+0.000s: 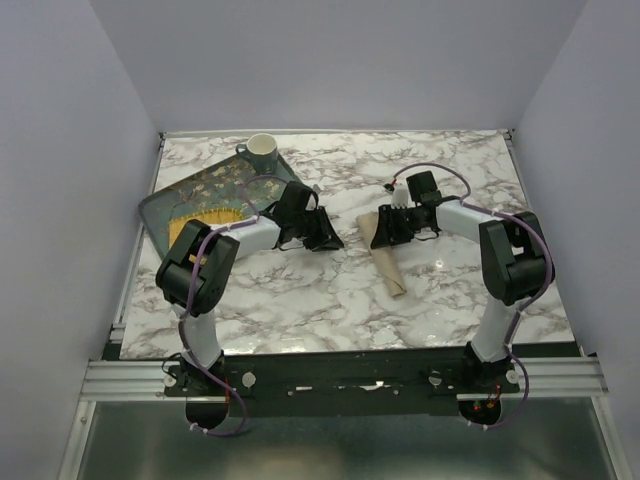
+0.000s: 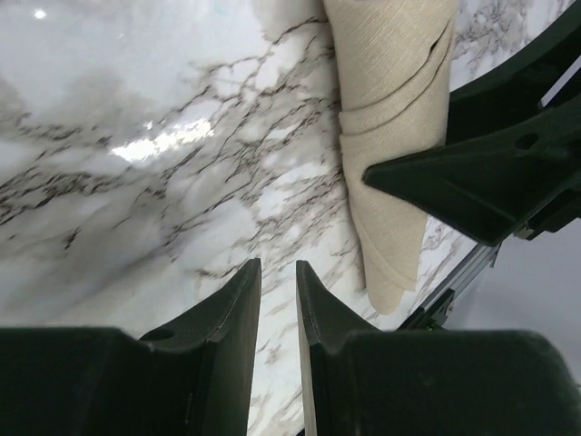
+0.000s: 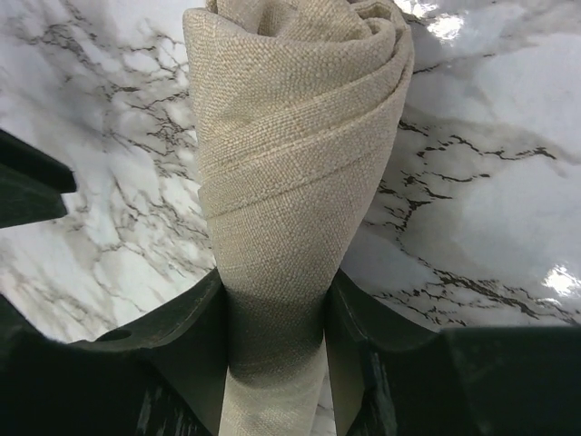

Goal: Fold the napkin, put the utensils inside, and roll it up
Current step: Roll the napkin with the utensil

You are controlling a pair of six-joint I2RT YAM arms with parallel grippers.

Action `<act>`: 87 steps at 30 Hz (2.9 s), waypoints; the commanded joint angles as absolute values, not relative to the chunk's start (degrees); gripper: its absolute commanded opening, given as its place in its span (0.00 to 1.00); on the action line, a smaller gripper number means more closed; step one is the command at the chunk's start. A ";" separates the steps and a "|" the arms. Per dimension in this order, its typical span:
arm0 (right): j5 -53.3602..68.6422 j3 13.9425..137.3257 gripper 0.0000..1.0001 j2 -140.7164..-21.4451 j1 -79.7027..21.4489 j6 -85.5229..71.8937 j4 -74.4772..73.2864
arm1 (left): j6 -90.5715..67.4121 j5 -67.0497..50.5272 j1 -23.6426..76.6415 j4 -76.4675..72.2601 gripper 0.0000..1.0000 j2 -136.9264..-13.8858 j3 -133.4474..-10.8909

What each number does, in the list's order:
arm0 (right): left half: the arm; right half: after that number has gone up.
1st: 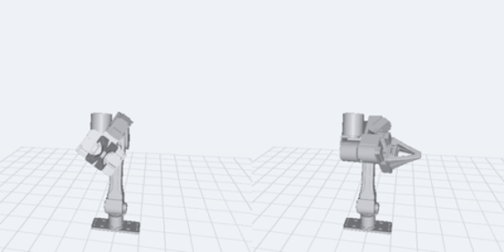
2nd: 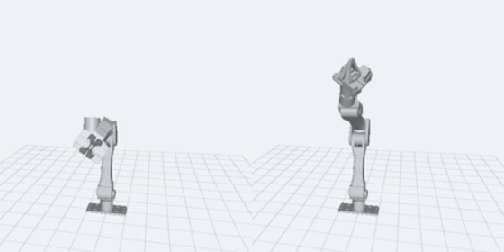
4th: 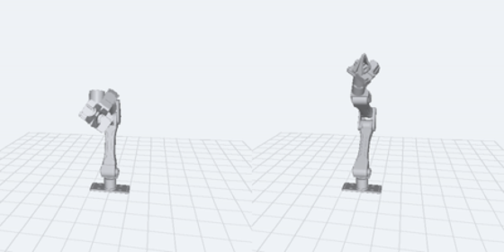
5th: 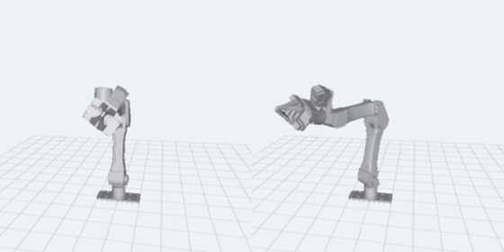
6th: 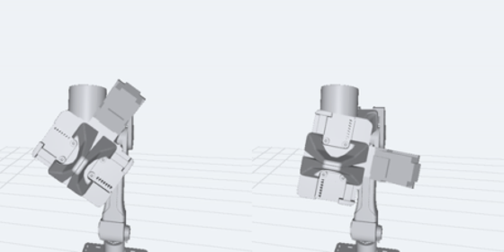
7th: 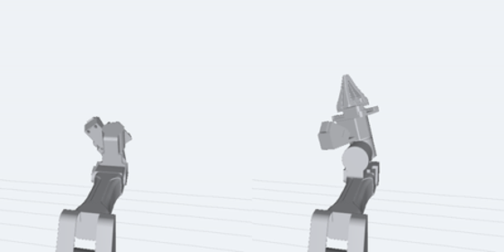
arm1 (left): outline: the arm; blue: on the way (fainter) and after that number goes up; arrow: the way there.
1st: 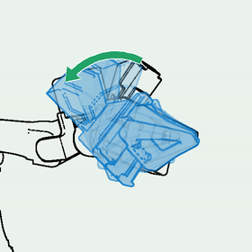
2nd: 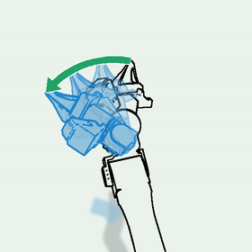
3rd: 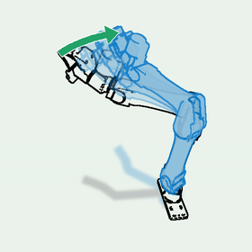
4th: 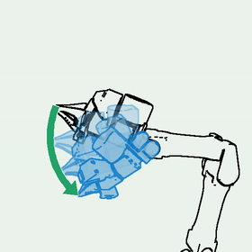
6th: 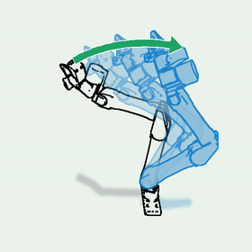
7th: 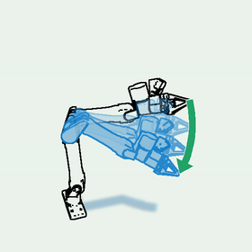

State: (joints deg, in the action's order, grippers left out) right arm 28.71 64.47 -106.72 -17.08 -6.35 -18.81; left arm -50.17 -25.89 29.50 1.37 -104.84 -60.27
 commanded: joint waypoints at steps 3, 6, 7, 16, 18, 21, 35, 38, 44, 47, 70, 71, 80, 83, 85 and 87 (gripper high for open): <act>37.27 63.19 0.52 -109.16 -16.26 -5.80 -17.05 | -53.17 -28.74 31.11 -1.76 0.30 -110.47 -66.62; 36.30 63.28 0.56 -108.64 -16.17 -6.67 -17.14 | -53.79 -28.74 31.90 -1.85 0.30 -112.76 -68.81; 35.43 63.19 0.57 -108.46 -16.17 -7.03 -17.23 | -53.79 -28.74 32.17 -1.85 0.30 -113.11 -69.17; 24.29 63.54 0.70 -102.05 -17.66 -7.30 -22.49 | -53.97 -27.51 32.70 -1.85 0.29 -113.47 -69.08; 21.37 64.33 0.73 -100.03 -19.07 -7.29 -24.68 | -53.27 -26.90 32.70 -1.06 0.29 -112.15 -68.47; 14.96 64.60 0.76 -98.00 -21.35 -8.17 -27.23 | -52.12 -25.58 32.52 -0.09 0.29 -110.13 -67.06; -19.93 60.91 0.81 -92.37 -39.10 -14.06 -34.10 | -49.48 -24.26 30.41 1.32 0.29 -98.36 -57.84; -23.62 61.26 0.82 -94.48 -42.09 -15.90 -35.33 | -49.22 -24.43 29.97 1.32 0.29 -95.73 -55.38; -29.96 62.66 0.82 -100.28 -44.47 -17.05 -37.09 | -48.78 -24.61 29.00 1.14 0.29 -91.85 -51.16; -29.89 63.81 0.83 -101.34 -44.65 -16.70 -37.27 | -48.52 -24.70 28.74 1.06 0.29 -90.88 -49.92; -18.55 64.60 0.55 -103.36 -37.36 -20.57 -34.55 | -48.52 -27.33 26.19 0.61 0.29 -89.47 -49.75; -17.07 64.16 0.55 -103.27 -36.74 -20.65 -34.19 | -48.60 -27.60 26.19 0.53 0.29 -89.56 -49.83; -11.42 63.54 0.52 -103.36 -30.24 -21.53 -29.88 | -48.69 -28.04 26.19 0.44 0.29 -89.65 -50.45; -11.60 64.77 0.51 -104.32 -28.66 -21.36 -30.06 | -48.87 -28.21 26.10 0.35 0.29 -89.82 -50.71; -11.95 65.91 0.50 -105.20 -27.60 -21.27 -30.15 | -48.78 -28.39 26.19 0.27 0.29 -89.91 -50.89; -12.22 67.14 0.49 -106.08 -26.64 -21.27 -30.76 | -48.87 -28.48 26.10 0.26 0.29 -90.26 -51.24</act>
